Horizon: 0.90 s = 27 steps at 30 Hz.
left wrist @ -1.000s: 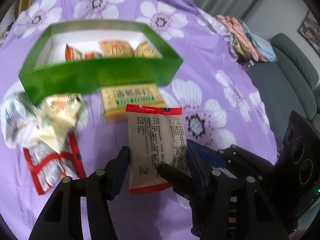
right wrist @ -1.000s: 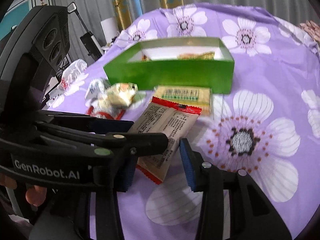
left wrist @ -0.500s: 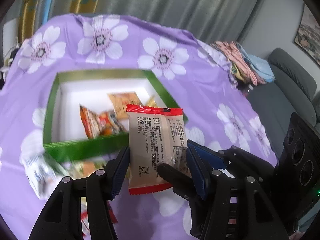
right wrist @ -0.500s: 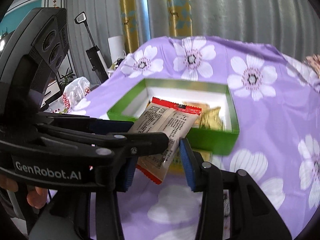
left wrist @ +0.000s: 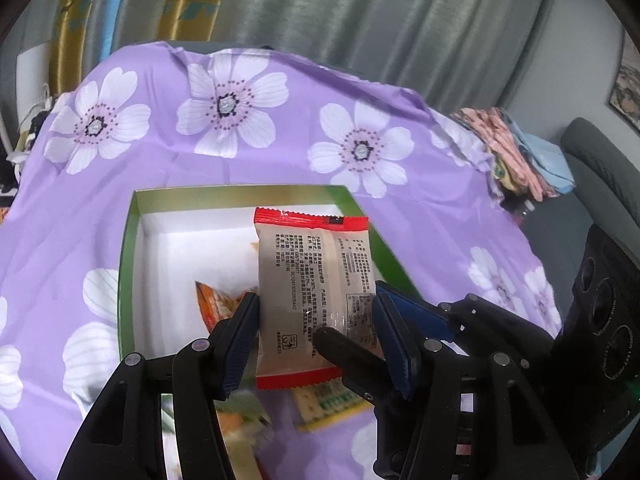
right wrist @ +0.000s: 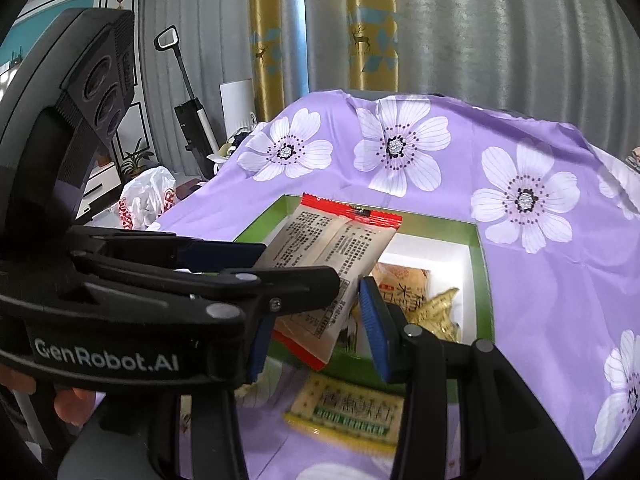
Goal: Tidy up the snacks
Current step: 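Lift the white packet and carry it over the green box, then lower the white packet into the box and open the left gripper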
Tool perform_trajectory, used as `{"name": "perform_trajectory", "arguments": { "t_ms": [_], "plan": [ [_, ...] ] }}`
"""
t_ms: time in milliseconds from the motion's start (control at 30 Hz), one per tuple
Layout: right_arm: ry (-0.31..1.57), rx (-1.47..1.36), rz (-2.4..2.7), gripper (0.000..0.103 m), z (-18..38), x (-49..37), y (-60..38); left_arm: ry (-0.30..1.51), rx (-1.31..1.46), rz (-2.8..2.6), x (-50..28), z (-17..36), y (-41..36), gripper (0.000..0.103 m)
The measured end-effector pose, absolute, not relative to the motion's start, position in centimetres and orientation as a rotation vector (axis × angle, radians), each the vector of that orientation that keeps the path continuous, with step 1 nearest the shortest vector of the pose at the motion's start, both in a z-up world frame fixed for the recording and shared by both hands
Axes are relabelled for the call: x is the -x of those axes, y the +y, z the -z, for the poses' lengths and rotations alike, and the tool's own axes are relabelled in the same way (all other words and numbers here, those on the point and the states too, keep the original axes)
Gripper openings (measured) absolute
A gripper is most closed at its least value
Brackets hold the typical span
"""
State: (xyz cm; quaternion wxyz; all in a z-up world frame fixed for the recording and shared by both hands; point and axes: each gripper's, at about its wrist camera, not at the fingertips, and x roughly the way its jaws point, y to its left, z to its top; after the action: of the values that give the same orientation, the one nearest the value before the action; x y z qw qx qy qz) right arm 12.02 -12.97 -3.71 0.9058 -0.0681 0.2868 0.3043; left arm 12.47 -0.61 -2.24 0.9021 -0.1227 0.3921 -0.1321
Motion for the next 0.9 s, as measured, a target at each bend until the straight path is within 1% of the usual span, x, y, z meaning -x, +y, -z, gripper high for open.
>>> {"name": "perform_trajectory", "arguments": {
  "t_ms": [367, 433, 467, 500, 633, 700, 833, 867, 900],
  "plan": [
    [0.683, 0.167, -0.609, 0.044, 6.2, -15.8, -10.9, 0.852, 0.260, 0.192, -15.2, 4.6, 0.6, 0.058],
    [0.681, 0.167, -0.599, 0.051, 6.3, -15.7, -10.9, 0.858, 0.243, 0.161, -15.2, 4.5, 0.8, 0.069],
    [0.679, 0.161, -0.597, 0.054, 6.2, -15.6, -11.1, 0.855, 0.237, 0.145, -15.0, 4.5, 0.9, 0.081],
    [0.678, 0.150, -0.594, 0.054, 6.1, -15.4, -11.3, 0.843, 0.231, 0.134, -14.6, 4.3, 1.1, 0.084],
    [0.664, 0.123, -0.580, 0.057, 5.3, -14.3, -12.3, 0.814, 0.194, 0.106, -13.4, 3.5, 1.3, 0.085],
    [0.657, 0.113, -0.580, 0.063, 4.8, -13.5, -12.7, 0.793, 0.167, 0.087, -12.5, 3.0, 1.2, 0.085],
    [0.630, 0.098, -0.581, 0.070, 3.8, -10.9, -13.8, 0.755, 0.124, 0.036, -10.5, 2.0, 1.0, 0.085],
    [0.624, 0.096, -0.581, 0.072, 3.5, -10.3, -14.0, 0.746, 0.120, 0.031, -10.0, 1.7, 1.0, 0.087],
    [0.618, 0.095, -0.580, 0.074, 3.3, -9.6, -14.2, 0.742, 0.119, 0.027, -9.5, 1.5, 0.9, 0.094]
  ]
}}
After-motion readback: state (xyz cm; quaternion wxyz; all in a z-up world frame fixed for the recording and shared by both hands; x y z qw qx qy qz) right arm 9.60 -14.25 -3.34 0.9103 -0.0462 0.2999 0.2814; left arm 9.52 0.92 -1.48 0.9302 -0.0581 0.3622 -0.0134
